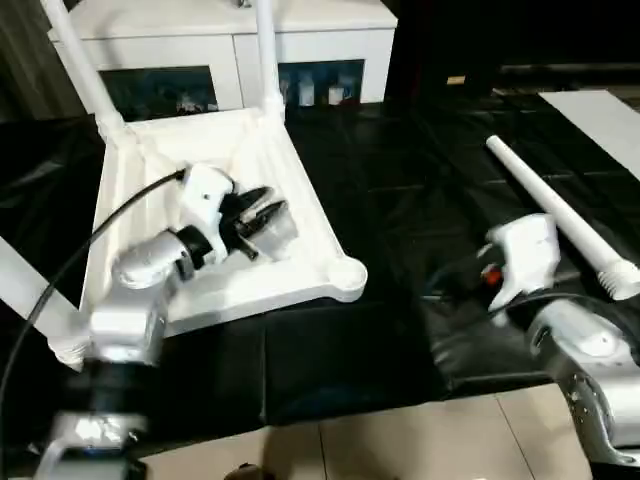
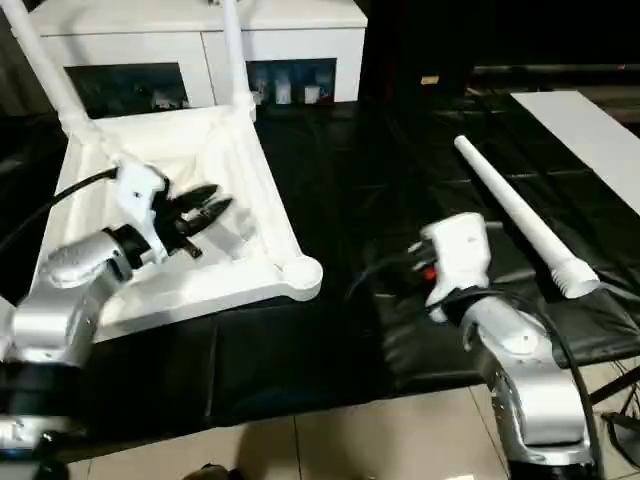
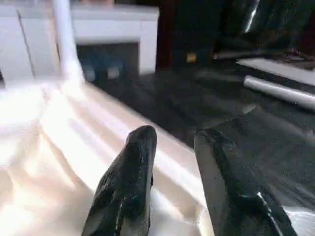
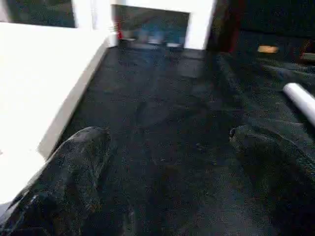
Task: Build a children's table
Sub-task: Rotate table base
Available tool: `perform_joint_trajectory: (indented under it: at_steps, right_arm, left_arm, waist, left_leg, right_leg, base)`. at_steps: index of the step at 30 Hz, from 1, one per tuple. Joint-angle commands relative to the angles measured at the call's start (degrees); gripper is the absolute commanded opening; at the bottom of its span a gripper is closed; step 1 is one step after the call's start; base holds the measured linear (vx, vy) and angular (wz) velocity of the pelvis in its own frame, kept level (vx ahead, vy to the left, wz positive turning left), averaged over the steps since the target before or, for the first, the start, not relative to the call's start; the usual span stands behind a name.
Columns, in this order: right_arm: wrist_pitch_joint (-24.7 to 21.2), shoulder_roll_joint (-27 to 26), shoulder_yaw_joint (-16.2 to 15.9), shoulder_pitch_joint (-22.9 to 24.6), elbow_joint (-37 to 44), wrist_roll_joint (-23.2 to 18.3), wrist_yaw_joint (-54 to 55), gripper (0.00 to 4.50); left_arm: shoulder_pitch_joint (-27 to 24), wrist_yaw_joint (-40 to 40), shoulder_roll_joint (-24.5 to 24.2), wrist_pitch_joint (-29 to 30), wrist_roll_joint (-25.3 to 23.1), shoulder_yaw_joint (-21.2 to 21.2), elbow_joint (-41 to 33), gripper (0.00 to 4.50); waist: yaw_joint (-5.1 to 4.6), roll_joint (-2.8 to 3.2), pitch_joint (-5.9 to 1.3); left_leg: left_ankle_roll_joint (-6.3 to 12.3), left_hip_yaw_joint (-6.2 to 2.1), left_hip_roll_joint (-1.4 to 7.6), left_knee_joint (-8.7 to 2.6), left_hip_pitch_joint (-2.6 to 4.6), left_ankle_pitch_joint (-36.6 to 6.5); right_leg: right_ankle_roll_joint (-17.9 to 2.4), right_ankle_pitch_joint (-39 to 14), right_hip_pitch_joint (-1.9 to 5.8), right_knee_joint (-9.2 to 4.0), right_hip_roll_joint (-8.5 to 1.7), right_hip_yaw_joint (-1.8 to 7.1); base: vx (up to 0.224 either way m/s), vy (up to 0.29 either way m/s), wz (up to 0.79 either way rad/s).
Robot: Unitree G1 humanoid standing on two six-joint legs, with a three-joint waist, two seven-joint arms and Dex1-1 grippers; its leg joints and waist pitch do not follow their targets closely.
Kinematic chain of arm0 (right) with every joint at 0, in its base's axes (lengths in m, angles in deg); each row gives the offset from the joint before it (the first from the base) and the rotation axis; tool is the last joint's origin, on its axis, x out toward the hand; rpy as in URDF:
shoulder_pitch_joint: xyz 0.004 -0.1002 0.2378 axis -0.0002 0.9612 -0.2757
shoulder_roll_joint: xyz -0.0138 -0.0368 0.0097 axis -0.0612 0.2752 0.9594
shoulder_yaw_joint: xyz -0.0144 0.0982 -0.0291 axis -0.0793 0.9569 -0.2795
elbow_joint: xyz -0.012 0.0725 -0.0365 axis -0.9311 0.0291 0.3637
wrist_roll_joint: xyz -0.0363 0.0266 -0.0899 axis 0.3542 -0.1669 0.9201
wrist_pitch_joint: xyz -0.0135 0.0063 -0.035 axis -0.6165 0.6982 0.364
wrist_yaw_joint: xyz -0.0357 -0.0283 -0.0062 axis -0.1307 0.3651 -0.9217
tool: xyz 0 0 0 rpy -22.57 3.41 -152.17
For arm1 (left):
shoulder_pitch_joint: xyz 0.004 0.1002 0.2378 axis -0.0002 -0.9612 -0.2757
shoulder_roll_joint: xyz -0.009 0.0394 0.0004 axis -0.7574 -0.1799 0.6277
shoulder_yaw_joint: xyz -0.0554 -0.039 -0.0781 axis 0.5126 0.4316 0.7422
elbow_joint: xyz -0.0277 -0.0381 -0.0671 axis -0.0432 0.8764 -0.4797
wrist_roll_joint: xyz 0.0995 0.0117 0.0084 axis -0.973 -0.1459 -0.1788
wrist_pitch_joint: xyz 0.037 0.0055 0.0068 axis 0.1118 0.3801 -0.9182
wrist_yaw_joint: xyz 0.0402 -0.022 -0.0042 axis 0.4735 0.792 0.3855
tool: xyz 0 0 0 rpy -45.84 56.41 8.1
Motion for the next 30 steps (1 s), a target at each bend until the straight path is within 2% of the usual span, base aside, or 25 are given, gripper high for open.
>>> perform_joint_trajectory:
  at_steps: [1, 2, 4, 6, 7, 8, 9, 10, 11, 12, 13, 14, 15, 16, 17, 18, 19, 20, 21, 22, 24, 25, 27, 28, 30]
  right_arm:
    - [0.43, -1.74, 0.07, -1.04, -1.12, 2.01, 3.44, 4.5]
    - [0.41, -1.8, 0.06, -1.09, -1.16, 2.04, 3.52, 4.5]
    - [-0.06, -2.5, -0.2, -1.71, -1.57, 1.79, 3.71, 4.5]
    - [0.2, -2.54, -0.95, -2.13, -1.94, 2.93, 4.17, 4.5]
    - [0.08, -2.93, -0.7, -2.27, -2.16, 2.64, 4.3, 4.5]
    - [0.1, -3.11, -0.4, -2.41, -2.47, 2.79, 4.81, 4.5]
    - [0.1, -3.13, -0.37, -2.43, -2.5, 2.8, 4.86, 4.5]
    - [0.05, -3.31, -0.15, -2.56, -2.72, 2.76, 5.47, 4.5]
    - [0.12, -3.48, 0.06, -2.66, -2.99, 2.83, 5.89, 4.5]
    - [0.22, -3.69, 0.36, -2.74, -3.3, 3.03, 6.34, 4.5]
    - [0.23, -3.74, 0.45, -2.75, -3.35, 3.06, 6.4, 4.5]
    - [0.27, -3.8, 0.69, -2.79, -3.5, 3.22, 6.55, 4.5]
    - [0.28, -3.74, 0.86, -2.85, -3.58, 3.54, 6.92, 4.5]
    - [0.28, -3.67, 1.03, -2.88, -3.67, 3.66, 7.11, 4.5]
    - [0.09, -3.57, 1.12, -2.88, -3.73, 3.82, 7.34, 4.5]
    - [-0.08, -3.45, 1.09, -2.89, -3.77, 4.1, 7.72, 4.5]
    - [-0.36, -3.71, 1.23, -2.82, -3.84, 3.89, 8.07, 4.5]
    - [-0.55, -3.92, 1.32, -2.77, -3.87, 3.73, 8.31, 4.5]
    - [-0.97, -3.94, 0.85, -2.69, -3.92, 3.9, 8.3, 4.5]
    - [-1.27, -3.94, 0.52, -2.63, -3.94, 4.05, 8.22, 4.5]
    - [-1.15, -5.31, 0.3, -2.24, -3.38, 2.63, 6.85, 4.5]
    - [-1.3, -5.55, 0.42, -2.24, -3.31, 2.33, 6.84, 4.5]
    - [-2.17, -6.77, 1.1, -2.32, -2.98, 0.83, 7.03, 4.5]
    - [-2.17, -6.77, 1.1, -2.32, -2.98, 0.83, 7.03, 4.5]
    - [-2.15, -5.99, 0.4, -2.92, -3.7, 1.96, 7.16, 4.5]
  left_arm:
    - [-2.32, 7.01, 2.9, -0.44, -3.25, -1.06, -2.45, 1.6]
    - [-2.38, 7.29, 3.01, -0.63, -3.48, -1.16, -2.43, 1.6]
    - [-2.97, 9.64, 4.57, -2.05, -5.11, -2.33, -2.08, 1.6]
    - [-2.9, 11.92, 5.5, -3.41, -7.06, -3.58, -1.71, 1.6]
    - [-2.71, 12.15, 5.89, -3.24, -7.34, -4.21, -1.76, 1.6]
    - [-2.34, 12.83, 6.19, -3.65, -8.04, -4.72, -1.72, 1.6]
    - [-2.31, 12.9, 6.23, -3.7, -8.11, -4.78, -1.72, 1.6]
    - [-2.06, 13.71, 6.45, -3.85, -8.35, -5.25, -1.78, 1.6]
    - [-1.83, 14.22, 7.22, -3.32, -7.92, -5.16, -2.29, 1.6]
    - [-1.6, 14.96, 8.01, -2.14, -7.47, -4.99, -2.99, 1.6]
    - [-1.55, 15.08, 8.1, -1.85, -7.41, -4.98, -3.09, 1.6]
    - [-1.4, 15.38, 8.17, -1.27, -7.49, -5.05, -3.28, 1.6]
    - [-1.32, 16.43, 8.03, -1.44, -8.37, -5.33, -3.32, 1.6]
    - [-1.26, 17.13, 7.88, -1.64, -9.08, -5.59, -3.39, 1.6]
    - [-1.19, 17.27, 7.77, -1.83, -9.35, -5.78, -3.53, 1.6]
    - [-1.16, 17.63, 7.64, -2.54, -9.88, -5.96, -3.64, 1.6]
    - [-1.21, 17.24, 7.49, -2.36, -9.78, -6.22, -3.88, 1.6]
    - [-1.26, 16.97, 7.39, -2.19, -9.69, -6.39, -4.03, 1.6]
    - [-1.43, 16.66, 7.16, -2.27, -9.77, -6.7, -4.33, 1.6]
    - [-1.55, 16.44, 7.02, -2.26, -9.79, -6.9, -4.55, 1.6]
    - [-1.85, 16.77, 7.47, -1.97, -8.1, -6.03, -5.06, 1.6]
    - [-1.89, 16.72, 7.46, -1.96, -7.95, -5.99, -5.09, 1.6]
    - [-2.04, 16.36, 7.29, -1.97, -7.37, -5.9, -5.21, 1.6]
    - [-2.04, 16.36, 7.29, -1.97, -7.37, -5.9, -5.21, 1.6]
    - [-2.23, 16.14, 7.43, -1.74, -6.81, -5.69, -5.61, 1.6]
  waist:
    - [-1.62, -0.03, -3.96]
    - [-2.08, 1.53, -4.3]
    - [-3.79, 1.57, -4.39]
    - [-3.66, -0.05, -3.91]
    - [-2.86, -1.3, -3.53]
    - [-1.94, -2.25, -3.9]
    - [-0.48, -2.41, -3.76]
    - [-0.48, -2.41, -3.76]
    - [-0.47, -1.49, -2.33]
    - [-0.85, -1.58, -2.68]
    - [-1.05, 0.83, -3.85]
    - [-2.65, 2.8, -5.37]
    - [-4.0, 2.62, -5.43]
    - [-4.55, 1.74, -5.49]
    - [-4.19, 1.54, -4.76]
    - [-3.77, 0.95, -4.34]
    - [-3.72, 0.48, -4.69]
    - [-3.05, -2.8, -4.23]
    - [0.15, -4.12, -4.58]
    - [0.77, -4.36, -3.79]
    - [1.08, -3.51, -3.41]
    - [0.8, -3.37, -3.45]
    - [0.24, -2.23, -3.44]
    - [-0.21, -1.2, -3.51]
    - [-0.4, -0.45, -3.17]
  left_leg:
    - [6.22, -8.32, 6.87, -8.02, 0.33, -17.29]
    - [9.49, -9.2, 6.45, -8.21, 1.05, -18.6]
    - [17.14, -13.39, 5.65, -7.92, 1.86, -17.68]
    - [14.96, -15.77, 0.71, -8.13, -1.51, -16.88]
    - [8.92, -14.47, -2.84, -5.2, -4.36, -17.96]
    - [5.26, -11.52, -5.03, 0.83, -4.86, -17.72]
    - [4.48, -3.28, -4.23, 14.6, -3.28, -13.65]
    - [4.48, -3.28, -4.23, 14.6, -3.28, -13.65]
    - [4.8, -1.01, -1.22, 14.4, -3.88, -14.97]
    - [5.42, -1.02, -0.11, 12.44, -3.02, -17.03]
    - [6.95, -2.91, 2.87, 6.25, -2.2, -17.33]
    - [16.43, -14.75, 12.58, -3.09, 2.59, -10.7]
    - [21.34, -17.41, 14.35, -2.61, 5.39, -3.82]
    - [31.03, -18.89, 12.19, -0.4, 6.7, 14.13]
    - [34.33, -18.98, 9.39, -0.73, 4.35, 21.88]
    - [32.01, -16.91, 2.64, -1.28, 1.38, 20.14]
    - [28.77, -12.83, 4.23, -0.43, 3.21, 15.38]
    - [25.12, -7.26, -3.53, 4.42, -1.03, 3.15]
    - [16.45, -2.69, -6.94, 13.73, -3.23, -9.69]
    - [7.59, -3.47, -5.79, 11.14, -3.56, -9.62]
    - [4.08, -4.69, -4.11, 5.79, -1.3, -8.23]
    - [4.97, -5.17, -3.36, 4.13, -1.43, -7.65]
    - [7.54, -6.36, -1.9, 0.59, -0.28, -5.16]
    - [8.42, -6.19, -0.21, -0.89, 1.05, -7.65]
    - [2.98, -2.33, 0.73, -0.94, 6.51, -15.5]
  right_leg:
    - [-15.23, -0.64, 2.49, -0.16, -0.47, -2.3]
    - [-16.21, -2.44, 2.01, 0.07, 0.0, -3.09]
    - [-20.33, -7.0, 1.09, 1.61, 0.18, -3.72]
    - [-23.03, -12.91, 3.43, 0.26, -0.74, -2.45]
    - [-23.9, -21.82, 4.38, -2.72, -2.56, -2.0]
    - [-24.36, -29.39, 4.29, -6.71, -5.27, -2.26]
    - [-24.73, -36.65, 3.26, -11.0, -9.66, -4.45]
    - [-24.73, -36.65, 3.26, -11.0, -9.66, -4.45]
    - [-16.2, -33.73, 4.26, -10.34, -10.92, -10.27]
    - [-13.47, -32.41, 5.0, -10.32, -11.09, -11.48]
    - [-9.05, -24.25, 8.43, -9.17, -9.18, -13.02]
    - [-4.23, -11.35, 4.28, 2.98, -2.45, -11.92]
    - [-3.76, -13.95, -1.81, 8.04, -1.15, -8.4]
    - [-5.09, -16.69, -6.35, 10.65, -1.23, -3.08]
    - [-7.12, -13.73, -6.51, 11.32, -1.52, 1.0]
    - [-9.42, -9.11, -4.18, 7.81, 0.23, 1.8]
    - [-11.54, -5.27, -4.28, 4.86, -0.72, 3.07]
    - [-21.91, 2.72, -0.3, -2.38, -2.31, 4.62]
    - [-24.59, -1.07, 2.79, -5.23, -4.64, 5.84]
    - [-15.61, -2.32, 3.71, -4.29, -5.74, 6.76]
    - [0.33, -7.57, 4.47, -5.08, -7.29, 7.95]
    - [2.5, -7.63, 5.58, -5.04, -7.48, 8.18]
    - [6.88, -8.13, 4.42, -5.82, -3.99, 5.57]
    - [5.74, -14.71, 3.59, -6.9, -3.52, 4.21]
    - [7.13, -28.74, 0.44, -9.55, 1.99, 5.31]
  base:
    - [0.0, 0.0, 0.0]
    - [-0.015, -0.063, 0.16]
    - [-0.021, -0.108, 0.41]
    - [-0.046, -0.168, 0.46]
    - [-0.063, -0.184, 0.42]
    - [-0.087, -0.2, 0.43]
    - [-0.067, -0.191, 0.42]
    - [-0.067, -0.191, 0.42]
    - [-0.01, -0.177, 0.25]
    - [0.016, -0.153, 0.27]
    - [0.016, -0.153, 0.27]
    - [0.014, -0.174, 0.56]
    - [0.027, -0.216, 0.68]
    - [0.027, -0.216, 0.68]
    - [-0.002, -0.225, 0.64]
    - [-0.061, -0.254, 0.56]
    - [-0.061, -0.254, 0.56]
    - [-0.036, -0.306, 0.33]
    - [-0.02, -0.335, 0.08]
    - [-0.02, -0.335, 0.08]
    - [-0.062, -0.271, -0.08]
    - [-0.069, -0.245, -0.1]
    - [-0.081, -0.211, -0.05]
    - [-0.086, -0.202, -0.02]
    - [-0.082, -0.12, -0.04]
